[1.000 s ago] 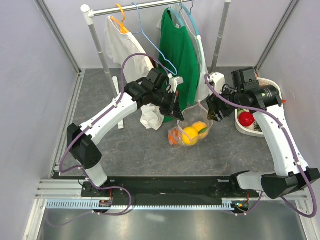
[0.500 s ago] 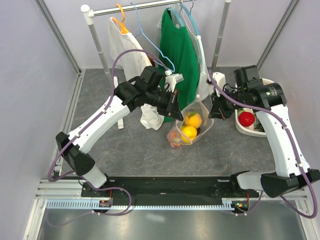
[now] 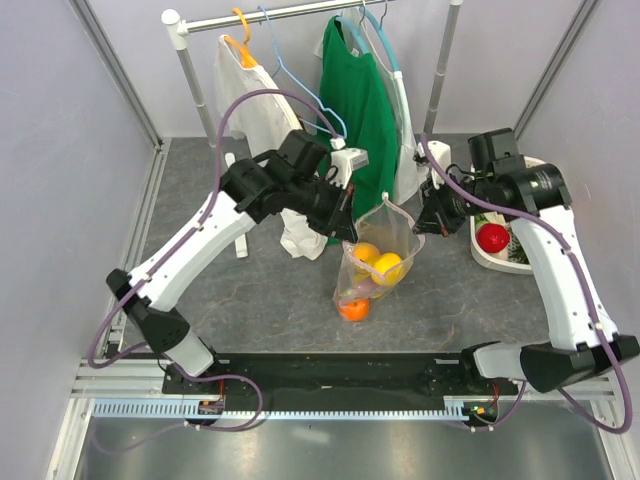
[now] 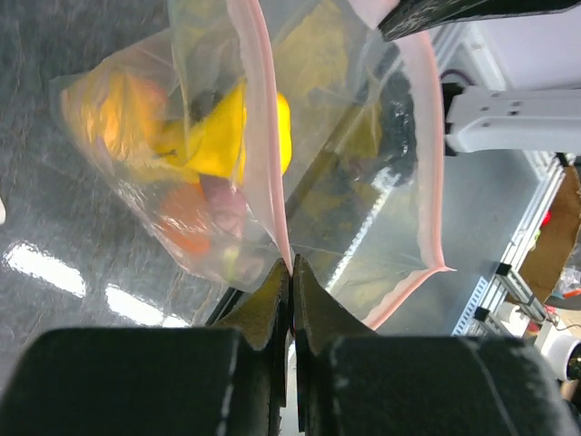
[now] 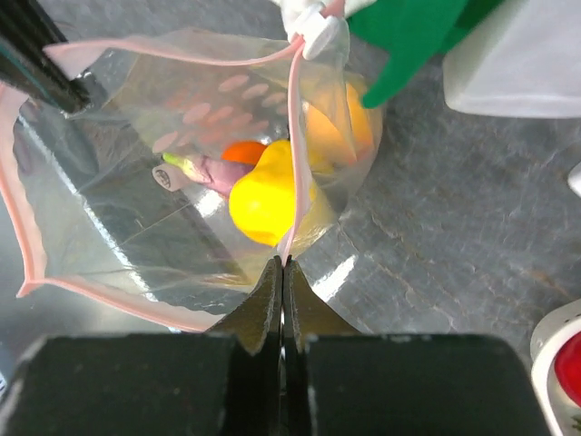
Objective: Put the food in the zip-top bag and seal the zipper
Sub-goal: Adjust the zipper food storage bag at the center of the board, then pick up the fake fruit from the bin.
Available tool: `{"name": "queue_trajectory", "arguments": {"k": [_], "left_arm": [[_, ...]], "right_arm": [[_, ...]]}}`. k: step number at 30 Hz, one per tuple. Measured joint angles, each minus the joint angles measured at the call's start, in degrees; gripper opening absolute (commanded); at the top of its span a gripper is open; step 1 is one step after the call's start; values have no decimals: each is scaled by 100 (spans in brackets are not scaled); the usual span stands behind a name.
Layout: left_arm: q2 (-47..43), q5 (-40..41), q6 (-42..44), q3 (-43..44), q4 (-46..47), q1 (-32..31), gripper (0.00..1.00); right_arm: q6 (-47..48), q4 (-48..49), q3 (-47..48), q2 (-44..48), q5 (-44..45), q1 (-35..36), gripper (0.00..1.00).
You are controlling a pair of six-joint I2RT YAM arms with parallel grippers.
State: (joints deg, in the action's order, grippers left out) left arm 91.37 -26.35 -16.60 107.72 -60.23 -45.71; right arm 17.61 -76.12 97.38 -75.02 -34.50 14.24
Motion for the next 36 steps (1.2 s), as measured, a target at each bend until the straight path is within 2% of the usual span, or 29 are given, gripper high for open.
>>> {"name": "queue_trajectory", "arguments": {"k": [4, 5, 7, 8, 10, 11, 13, 19, 24, 29, 36], "left_arm": [[422, 74, 31, -37, -98, 31, 2], [507, 76, 39, -37, -101, 50, 2], [577, 76, 42, -37, -101, 107, 2], [588, 76, 42, -35, -98, 146, 2], [590, 74, 39, -24, -98, 227, 2], [590, 76, 39, -7, -98, 251, 2], [590, 79, 39, 35, -92, 297, 2], [592, 72, 39, 52, -83, 321, 2], [592, 72, 39, 52, -76, 321, 2], [592, 72, 39, 52, -70, 321, 2], [717, 70, 39, 74, -42, 321, 2]], "right_arm": [[-7, 157, -192, -284, 299, -7, 0], [-7, 219, -192, -295, 415, -15, 4], [-4, 245, -175, -278, 575, -22, 31], [-11, 236, -140, -273, 673, -28, 55], [52, 227, 15, -302, 793, -120, 74], [22, 227, 118, -326, 837, -190, 87], [79, 190, 531, -485, 850, -584, 92], [468, 142, 1856, -1412, 713, -2380, 96], [752, 179, 2059, -2188, 1088, -3309, 98], [702, 728, 1985, -2588, 1375, -3713, 98], [389, 1971, 2009, -3086, 1307, -3683, 98]]}}
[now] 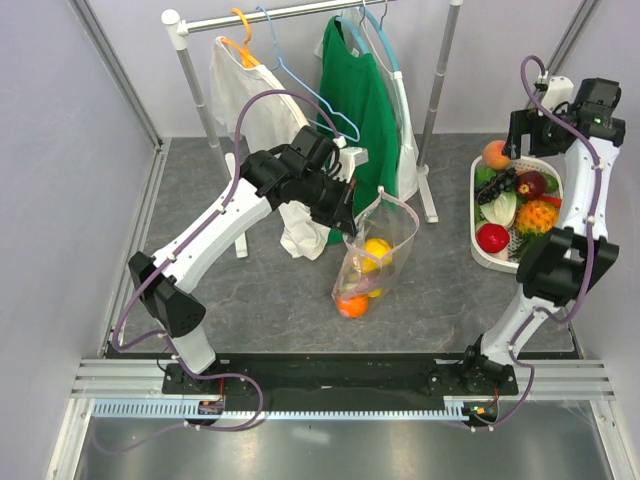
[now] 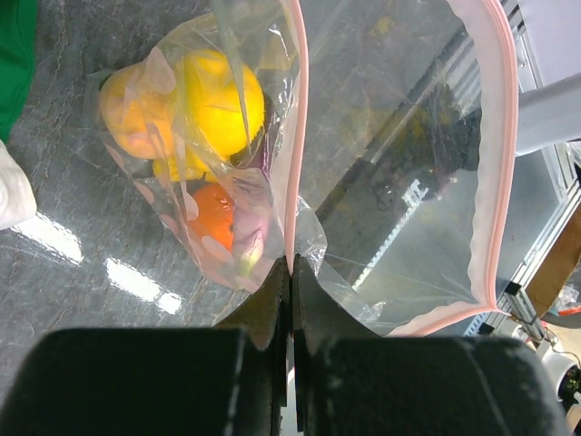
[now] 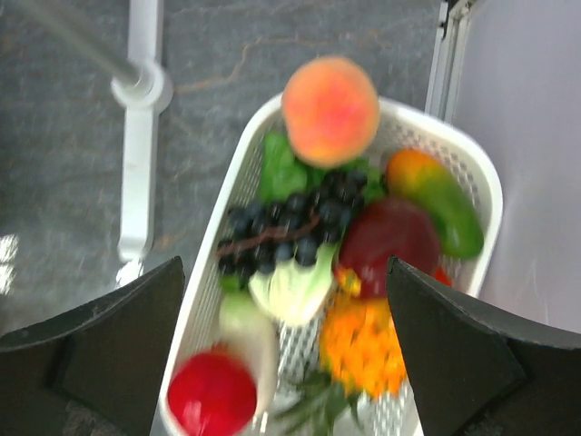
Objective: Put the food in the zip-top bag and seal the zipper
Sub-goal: Pick up the fake fruit from the bin.
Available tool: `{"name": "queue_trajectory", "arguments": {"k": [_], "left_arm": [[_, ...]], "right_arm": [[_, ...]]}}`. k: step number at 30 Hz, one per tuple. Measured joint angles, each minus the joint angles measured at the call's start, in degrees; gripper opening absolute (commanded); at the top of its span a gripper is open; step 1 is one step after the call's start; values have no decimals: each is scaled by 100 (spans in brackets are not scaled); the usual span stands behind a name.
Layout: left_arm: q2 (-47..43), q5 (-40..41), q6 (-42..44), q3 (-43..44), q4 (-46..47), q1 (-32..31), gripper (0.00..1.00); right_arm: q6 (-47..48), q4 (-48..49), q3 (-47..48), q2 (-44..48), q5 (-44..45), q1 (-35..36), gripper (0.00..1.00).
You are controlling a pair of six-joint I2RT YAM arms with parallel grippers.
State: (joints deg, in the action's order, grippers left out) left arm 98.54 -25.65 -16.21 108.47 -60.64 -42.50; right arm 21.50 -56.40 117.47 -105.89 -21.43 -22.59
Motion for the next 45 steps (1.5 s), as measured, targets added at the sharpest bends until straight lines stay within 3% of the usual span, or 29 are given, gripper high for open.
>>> {"name": "queue_trajectory", "arguments": {"k": [10, 21, 31, 39, 45], "left_arm": [[42, -22, -4, -9, 105, 0, 2], [42, -26, -7, -59, 118, 0, 2], [42, -28, -4, -87, 120, 0, 2], [42, -28, -4, -107, 118, 13, 2], [42, -33, -4, -151, 120, 61, 2]], "right_arm": [[-144, 1246, 345, -1578, 68, 216, 98], [-111, 2103, 505, -2094, 542, 643, 98], [240, 2251, 566, -2494, 1102, 699, 98], [358, 2302, 479, -2507, 1191, 699, 88], [415, 2295, 479, -2511, 1235, 699, 93]]}}
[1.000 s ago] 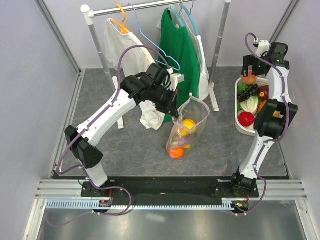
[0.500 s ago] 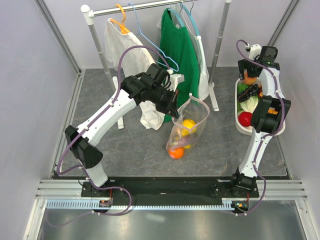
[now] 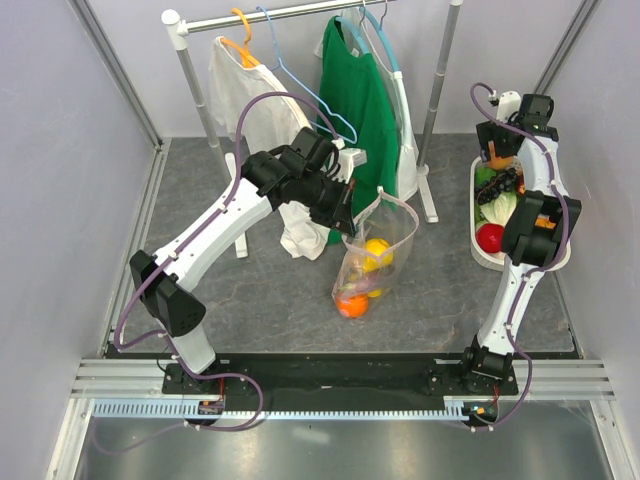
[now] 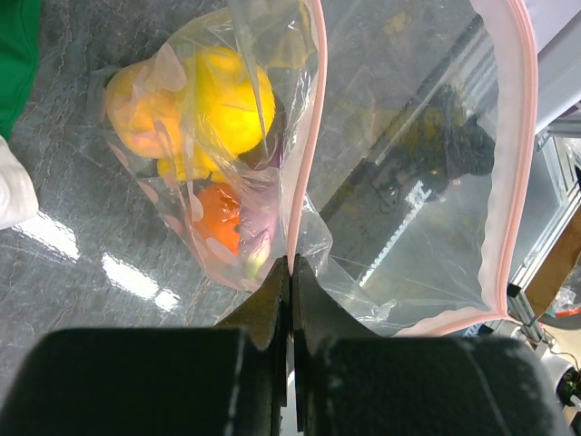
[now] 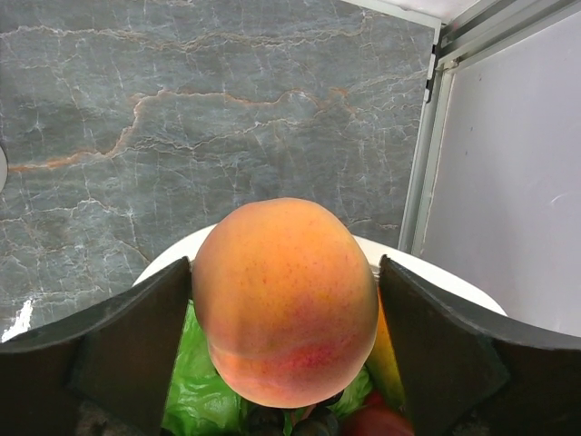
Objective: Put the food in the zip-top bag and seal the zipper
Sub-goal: Pick up the fake fruit from the bin.
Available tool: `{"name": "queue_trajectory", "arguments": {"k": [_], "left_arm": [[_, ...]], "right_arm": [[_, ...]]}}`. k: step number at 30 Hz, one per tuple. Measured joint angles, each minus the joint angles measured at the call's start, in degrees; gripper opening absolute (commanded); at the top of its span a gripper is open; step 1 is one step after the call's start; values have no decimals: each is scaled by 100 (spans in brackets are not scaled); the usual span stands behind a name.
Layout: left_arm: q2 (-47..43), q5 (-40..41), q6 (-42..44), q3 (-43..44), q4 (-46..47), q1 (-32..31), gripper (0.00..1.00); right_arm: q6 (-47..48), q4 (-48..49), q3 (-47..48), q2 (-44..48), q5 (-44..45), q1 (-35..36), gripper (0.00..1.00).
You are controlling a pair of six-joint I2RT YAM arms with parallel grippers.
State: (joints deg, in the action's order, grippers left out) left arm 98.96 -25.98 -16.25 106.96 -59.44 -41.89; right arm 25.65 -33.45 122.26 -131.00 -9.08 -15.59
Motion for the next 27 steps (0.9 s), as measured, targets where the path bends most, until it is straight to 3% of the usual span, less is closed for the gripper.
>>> {"name": "queue_trajectory", "arguments": {"k": [7, 11, 14, 22, 27], "left_arm": [[0, -9, 0, -11, 0, 20, 2], [0, -11, 0, -13, 0, 22, 2], [0, -11, 0, -28, 0, 33, 2], [-7, -20, 2, -74, 7, 42, 2], [-33, -17, 4, -236, 42, 42, 2]], "right_arm": [[98, -68, 0, 0, 74, 0, 88], [149, -94, 0, 0, 129, 0, 68], [173, -94, 0, 0, 146, -4, 60], [111, -240, 0, 177, -61, -131, 53], [-44, -562, 0, 951, -455, -223, 50]]}}
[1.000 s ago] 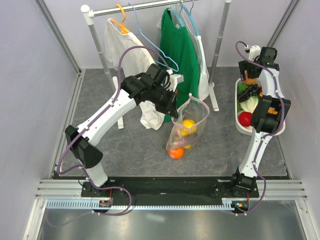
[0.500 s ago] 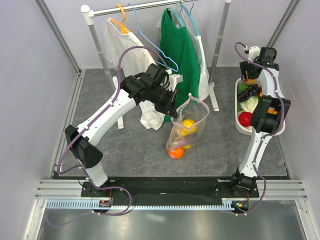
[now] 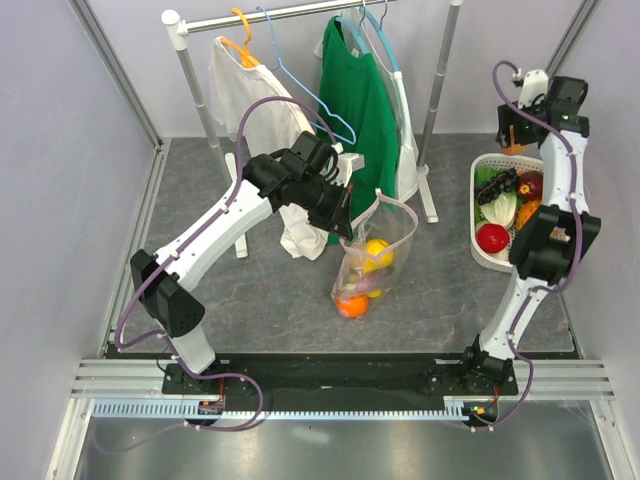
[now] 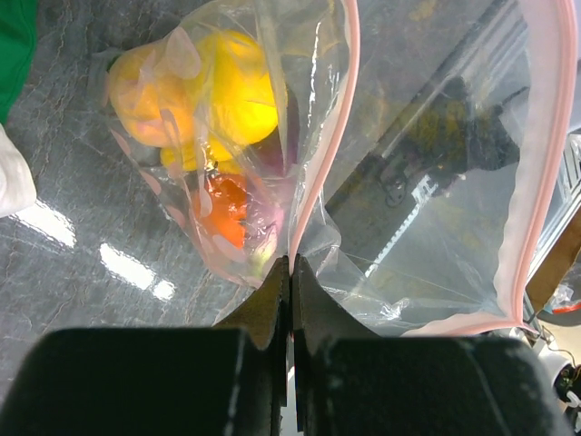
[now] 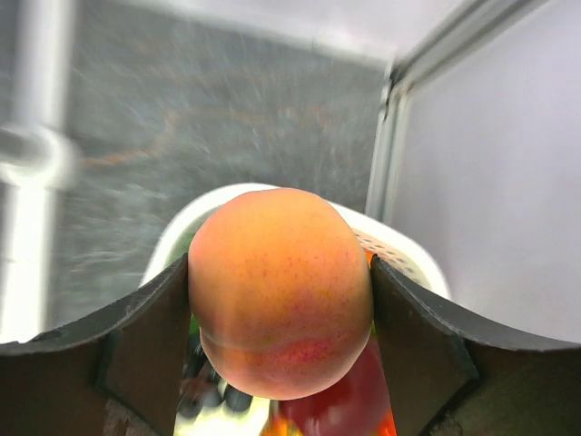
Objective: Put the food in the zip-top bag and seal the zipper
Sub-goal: Pick up the fake fruit from the bin, then place the fake fruit in the zipper food storage bag.
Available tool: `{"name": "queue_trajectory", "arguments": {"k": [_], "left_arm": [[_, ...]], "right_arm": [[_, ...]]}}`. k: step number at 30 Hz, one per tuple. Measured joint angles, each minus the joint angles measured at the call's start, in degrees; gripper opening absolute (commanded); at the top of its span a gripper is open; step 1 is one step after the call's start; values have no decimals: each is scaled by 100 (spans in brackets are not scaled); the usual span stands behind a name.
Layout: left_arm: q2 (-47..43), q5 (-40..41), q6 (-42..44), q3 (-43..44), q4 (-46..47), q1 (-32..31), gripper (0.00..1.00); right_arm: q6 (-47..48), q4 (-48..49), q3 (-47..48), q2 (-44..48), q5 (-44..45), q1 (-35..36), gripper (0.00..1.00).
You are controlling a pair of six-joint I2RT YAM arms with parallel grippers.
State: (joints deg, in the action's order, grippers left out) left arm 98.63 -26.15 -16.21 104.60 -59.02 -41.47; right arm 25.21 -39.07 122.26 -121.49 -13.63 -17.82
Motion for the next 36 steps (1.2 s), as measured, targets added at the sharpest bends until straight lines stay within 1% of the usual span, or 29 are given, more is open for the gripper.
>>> {"name": "queue_trajectory", "arguments": {"k": [3, 8, 10, 11, 14, 16, 18, 21, 25, 27, 29, 30, 32, 33, 36], "left_arm": [[-11, 2, 0, -68, 9, 0, 2], [-31, 0, 0, -94, 48, 0, 2], [-44, 0, 2, -96, 55, 0, 2], [-55, 0, 2, -96, 66, 0, 2], [-105, -2, 2, -118, 92, 0, 2], [-164, -7, 4, -160, 90, 0, 2], [-221, -13, 4, -181, 94, 0, 2], [-293, -61, 4, -184, 111, 0, 2], [-343, -120, 4, -186, 188, 0, 2], [-343, -122, 4, -186, 212, 0, 2], [-343, -125, 4, -186, 214, 0, 2], [-343, -127, 4, -186, 216, 0, 2], [-343, -131, 4, -186, 216, 0, 2], [-343, -138, 4, -186, 216, 0, 2], [-343, -144, 4, -186, 221, 0, 2]], "right_arm": [[-155, -162, 4, 704, -391, -20, 49], [-527, -675, 11, 1971, -1709, 61, 48], [-671, -931, -68, 2457, -2251, 240, 48], [-758, -1003, -221, 2780, -2588, 420, 47], [-957, -1156, -776, 3539, -3171, 1036, 47], [-1106, -1152, -1397, 4085, -3467, 1593, 47], [-1252, -1143, -2000, 4557, -3635, 2133, 47], [-1331, -1145, -2498, 4850, -3654, 2573, 45], [-1388, -1117, -3062, 4830, -3512, 3095, 44], [-1388, -1121, -3348, 4767, -3338, 3412, 45], [-1377, -1147, -3512, 4728, -3139, 3676, 60], [-1355, -1169, -3574, 4717, -3018, 3823, 76], [-1316, -1209, -3633, 4717, -2723, 4070, 89], [-1296, -1226, -3635, 4717, -2601, 4151, 98], [-1300, -1231, -3617, 4717, -2184, 4205, 98]]}}
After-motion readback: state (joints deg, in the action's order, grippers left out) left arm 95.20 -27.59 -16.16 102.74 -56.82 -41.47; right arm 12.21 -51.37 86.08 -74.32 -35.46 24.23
